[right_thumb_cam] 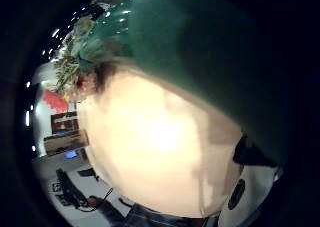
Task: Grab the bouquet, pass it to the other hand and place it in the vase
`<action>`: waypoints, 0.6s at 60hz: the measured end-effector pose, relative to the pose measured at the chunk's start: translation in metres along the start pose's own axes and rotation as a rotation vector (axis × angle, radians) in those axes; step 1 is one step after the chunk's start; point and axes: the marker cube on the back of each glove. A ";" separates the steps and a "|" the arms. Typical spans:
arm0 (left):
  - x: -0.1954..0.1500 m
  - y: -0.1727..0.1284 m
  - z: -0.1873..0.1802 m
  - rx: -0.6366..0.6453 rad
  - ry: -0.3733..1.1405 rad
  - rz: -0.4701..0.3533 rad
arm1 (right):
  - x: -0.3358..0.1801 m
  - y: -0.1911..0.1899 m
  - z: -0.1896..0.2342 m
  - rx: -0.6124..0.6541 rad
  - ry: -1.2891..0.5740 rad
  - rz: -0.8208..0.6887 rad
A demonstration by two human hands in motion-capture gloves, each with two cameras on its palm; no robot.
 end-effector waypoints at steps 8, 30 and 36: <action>-0.003 0.003 -0.005 -0.033 0.036 -0.017 | 0.005 -0.009 -0.003 0.152 0.053 0.111; -0.022 -0.039 -0.008 0.093 0.003 0.002 | -0.005 -0.028 -0.058 0.730 -0.261 0.196; -0.022 -0.032 -0.026 0.125 0.032 -0.006 | -0.017 -0.009 -0.075 0.662 -0.441 0.152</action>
